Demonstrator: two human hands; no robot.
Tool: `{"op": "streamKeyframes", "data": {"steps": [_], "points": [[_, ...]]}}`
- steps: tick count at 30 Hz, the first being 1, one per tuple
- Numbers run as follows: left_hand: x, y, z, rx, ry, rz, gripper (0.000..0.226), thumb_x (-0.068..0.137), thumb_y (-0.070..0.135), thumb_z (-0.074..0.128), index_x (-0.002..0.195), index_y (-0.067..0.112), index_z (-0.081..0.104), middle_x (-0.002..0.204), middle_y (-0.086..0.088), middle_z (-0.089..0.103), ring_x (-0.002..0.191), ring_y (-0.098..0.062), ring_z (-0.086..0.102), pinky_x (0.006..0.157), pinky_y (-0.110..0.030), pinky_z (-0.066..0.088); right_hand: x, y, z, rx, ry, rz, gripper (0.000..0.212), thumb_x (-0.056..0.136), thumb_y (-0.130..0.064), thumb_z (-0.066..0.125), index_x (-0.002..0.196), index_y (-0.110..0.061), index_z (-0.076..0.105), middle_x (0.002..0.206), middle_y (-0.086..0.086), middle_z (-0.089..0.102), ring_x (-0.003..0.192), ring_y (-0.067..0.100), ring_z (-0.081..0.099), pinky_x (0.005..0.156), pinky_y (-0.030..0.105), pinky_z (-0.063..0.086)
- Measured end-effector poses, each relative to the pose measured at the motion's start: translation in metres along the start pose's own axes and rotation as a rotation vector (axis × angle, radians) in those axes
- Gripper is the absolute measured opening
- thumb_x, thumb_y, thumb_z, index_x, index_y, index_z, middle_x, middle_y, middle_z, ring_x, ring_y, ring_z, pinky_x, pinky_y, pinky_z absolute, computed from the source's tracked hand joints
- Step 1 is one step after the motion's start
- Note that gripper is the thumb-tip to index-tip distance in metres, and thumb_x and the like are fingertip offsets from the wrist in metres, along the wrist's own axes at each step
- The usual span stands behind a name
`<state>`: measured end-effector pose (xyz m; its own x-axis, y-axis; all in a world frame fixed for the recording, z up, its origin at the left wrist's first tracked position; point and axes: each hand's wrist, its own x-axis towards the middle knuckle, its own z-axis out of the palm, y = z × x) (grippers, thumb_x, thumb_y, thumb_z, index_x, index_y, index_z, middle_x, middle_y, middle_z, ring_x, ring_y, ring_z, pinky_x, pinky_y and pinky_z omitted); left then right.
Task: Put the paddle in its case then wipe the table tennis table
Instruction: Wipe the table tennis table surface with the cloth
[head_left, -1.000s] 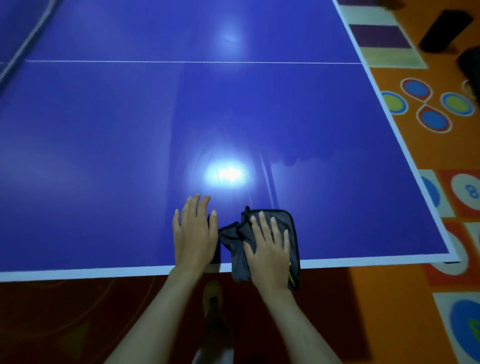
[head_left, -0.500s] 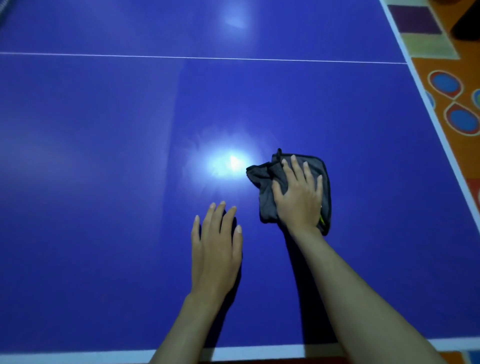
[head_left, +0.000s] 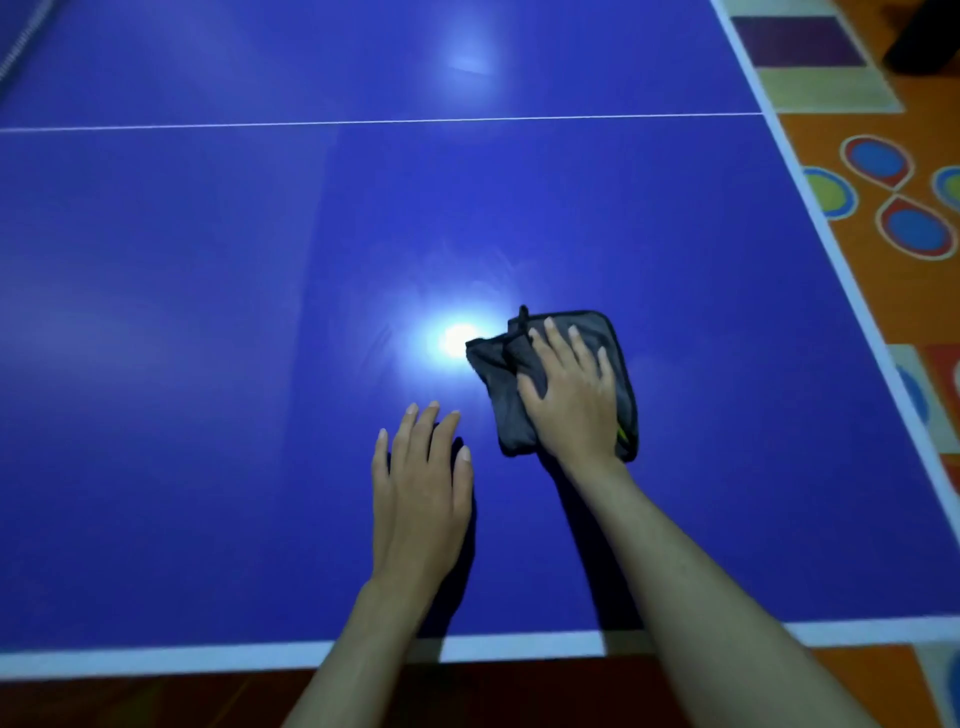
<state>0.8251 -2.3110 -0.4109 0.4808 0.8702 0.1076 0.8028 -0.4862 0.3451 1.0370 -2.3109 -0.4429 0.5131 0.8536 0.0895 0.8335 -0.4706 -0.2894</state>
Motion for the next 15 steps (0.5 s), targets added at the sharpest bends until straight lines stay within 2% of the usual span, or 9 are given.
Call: {"op": "streamKeyframes", "data": {"steps": [4,9,15], "points": [[-0.043,0.025,-0.009,0.011,-0.006,-0.025,0.045,0.105,0.037,0.038,0.145,0.019,0.052,0.155,-0.003,0.048,0.151,-0.024,0.035,0.121,-0.054,0.03,-0.1,0.012,-0.012,0.004,-0.059,-0.013,0.065,0.101,-0.054,0.039,0.162,-0.029,0.036,0.172,-0.009,0.024,0.159,0.017,0.019,0.128,0.05,0.019],[-0.087,0.051,-0.024,0.001,-0.009,-0.033,0.049,0.104,0.041,0.031,0.142,0.019,0.054,0.153,-0.004,0.051,0.149,-0.025,0.038,0.121,-0.054,0.031,-0.219,0.036,-0.029,-0.028,-0.083,-0.014,0.068,0.103,-0.058,0.031,0.164,-0.028,0.03,0.172,-0.007,0.021,0.159,0.018,0.019,0.125,0.051,0.028],[-0.104,0.077,-0.028,-0.025,-0.035,-0.06,0.051,0.103,0.043,0.029,0.142,0.021,0.053,0.154,-0.002,0.049,0.151,-0.022,0.034,0.122,-0.052,0.028,-0.256,0.046,-0.04,-0.069,-0.105,0.009,0.07,0.101,-0.057,0.027,0.164,-0.026,0.031,0.172,-0.005,0.023,0.158,0.022,0.025,0.121,0.052,0.03]]}}
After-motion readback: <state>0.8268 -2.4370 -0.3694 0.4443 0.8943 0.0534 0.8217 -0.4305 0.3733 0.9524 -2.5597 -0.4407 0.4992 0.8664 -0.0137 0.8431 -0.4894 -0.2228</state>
